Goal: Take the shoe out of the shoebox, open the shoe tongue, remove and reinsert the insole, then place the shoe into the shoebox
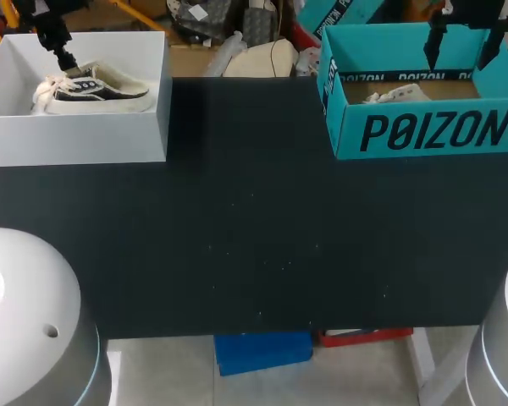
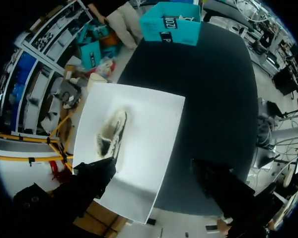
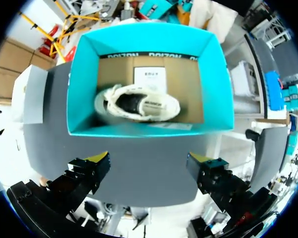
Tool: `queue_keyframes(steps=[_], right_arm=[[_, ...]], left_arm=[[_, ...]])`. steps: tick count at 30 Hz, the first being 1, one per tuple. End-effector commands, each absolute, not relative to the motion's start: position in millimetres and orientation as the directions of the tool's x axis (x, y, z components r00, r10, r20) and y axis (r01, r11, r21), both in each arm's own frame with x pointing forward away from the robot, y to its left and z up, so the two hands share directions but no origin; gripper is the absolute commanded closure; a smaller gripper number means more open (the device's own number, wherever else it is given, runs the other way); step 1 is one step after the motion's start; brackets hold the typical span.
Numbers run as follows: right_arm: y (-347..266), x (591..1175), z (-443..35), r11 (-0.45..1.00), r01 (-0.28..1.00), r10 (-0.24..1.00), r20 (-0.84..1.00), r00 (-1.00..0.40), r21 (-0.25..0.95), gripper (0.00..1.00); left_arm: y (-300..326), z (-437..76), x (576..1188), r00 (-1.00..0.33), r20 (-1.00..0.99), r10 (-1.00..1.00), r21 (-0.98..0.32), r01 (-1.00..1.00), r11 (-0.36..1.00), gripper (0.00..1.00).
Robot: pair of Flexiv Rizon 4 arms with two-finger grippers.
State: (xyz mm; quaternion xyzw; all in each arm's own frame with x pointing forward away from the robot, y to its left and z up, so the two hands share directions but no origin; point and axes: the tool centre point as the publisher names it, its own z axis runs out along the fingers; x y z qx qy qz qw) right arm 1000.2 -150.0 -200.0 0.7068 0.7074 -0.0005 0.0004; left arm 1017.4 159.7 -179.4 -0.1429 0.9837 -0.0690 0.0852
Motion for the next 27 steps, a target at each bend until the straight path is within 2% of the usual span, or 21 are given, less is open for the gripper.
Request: queue_keyframes(steps=[1, 3, 4, 5, 6, 9, 11, 16, 22, 24, 27], right_arm=[[-150, 1000, -200, 0.0, 1.0, 1.0, -0.001, 0.0, 0.0, 0.0], [-150, 1000, -200, 0.0, 1.0, 1.0, -0.001, 0.0, 0.0, 0.0], [-150, 1000, -200, 0.0, 1.0, 1.0, -0.001, 0.0, 0.0, 0.0], [-150, 1000, -200, 0.0, 1.0, 1.0, -0.001, 0.0, 0.0, 0.0], [-150, 1000, -200, 0.0, 1.0, 1.0, -0.001, 0.0, 0.0, 0.0], [-150, 1000, -200, 0.0, 1.0, 1.0, -0.001, 0.0, 0.0, 0.0], [-150, 1000, -200, 0.0, 1.0, 1.0, -0.001, 0.0, 0.0, 0.0], [-150, 1000, -200, 0.0, 1.0, 1.0, -0.001, 0.0, 0.0, 0.0], [-150, 1000, -200, 0.0, 1.0, 1.0, -0.001, 0.0, 0.0, 0.0], [-150, 1000, -200, 0.0, 1.0, 1.0, -0.001, 0.0, 0.0, 0.0], [-150, 1000, -200, 0.0, 1.0, 1.0, -0.001, 0.0, 0.0, 0.0]], left_arm=[[167, -185, 1023, -0.984, -0.166, -0.061, -0.139, -0.038, 0.99, 0.0], [170, -186, 1031, -0.986, -0.157, -0.064, -0.143, -0.042, 0.989, 0.0], [170, -188, 1036, -0.984, -0.168, -0.053, -0.109, -0.035, 0.993, 0.07], [172, -190, 1040, -0.985, -0.166, -0.056, -0.111, -0.038, 0.993, 0.26], [174, -192, 1047, -0.986, -0.151, -0.072, -0.116, -0.054, 0.992, 0.28], [178, -202, 1062, -0.988, -0.117, -0.104, -0.118, -0.09, 0.989, 0.27], [178, -207, 1072, -0.987, -0.108, -0.116, -0.117, -0.104, 0.988, 0.3], [172, -224, 1094, -0.985, -0.068, -0.161, -0.13, -0.151, 0.98, 0.24], [173, -253, 1117, -0.983, -0.008, -0.183, -0.124, -0.181, 0.976, 0.27], [175, -264, 1122, -0.983, 0.001, -0.183, -0.11, -0.182, 0.977, 0.32], [178, -278, 1127, -0.985, 0.01, -0.172, -0.088, -0.172, 0.981, 0.31]])
